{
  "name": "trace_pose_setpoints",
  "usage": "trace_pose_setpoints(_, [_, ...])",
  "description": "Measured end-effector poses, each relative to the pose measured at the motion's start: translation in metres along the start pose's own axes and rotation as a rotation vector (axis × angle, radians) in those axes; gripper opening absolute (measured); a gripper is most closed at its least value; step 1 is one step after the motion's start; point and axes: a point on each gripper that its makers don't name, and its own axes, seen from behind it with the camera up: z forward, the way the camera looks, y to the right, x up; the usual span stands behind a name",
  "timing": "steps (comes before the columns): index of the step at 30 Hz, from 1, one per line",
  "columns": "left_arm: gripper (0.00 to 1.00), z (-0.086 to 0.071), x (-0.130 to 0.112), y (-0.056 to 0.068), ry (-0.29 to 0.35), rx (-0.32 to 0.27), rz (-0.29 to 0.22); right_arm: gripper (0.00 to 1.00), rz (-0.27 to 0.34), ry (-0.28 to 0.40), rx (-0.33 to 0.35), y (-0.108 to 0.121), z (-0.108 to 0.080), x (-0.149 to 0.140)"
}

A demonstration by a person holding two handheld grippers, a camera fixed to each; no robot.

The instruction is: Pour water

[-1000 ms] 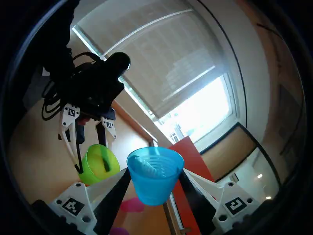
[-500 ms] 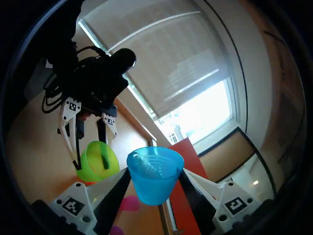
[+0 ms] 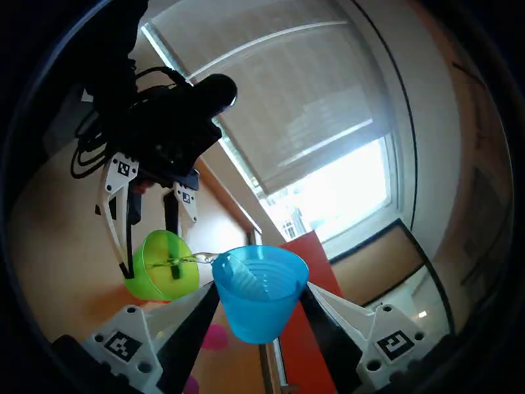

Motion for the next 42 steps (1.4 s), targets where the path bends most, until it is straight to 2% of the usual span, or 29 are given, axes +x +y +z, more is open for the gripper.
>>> trace_pose_setpoints(42, [0.8,0.0,0.006,0.008,0.011,-0.017,-0.006,0.88,-0.081,-0.013,-0.022,0.016,-0.003,-0.001])
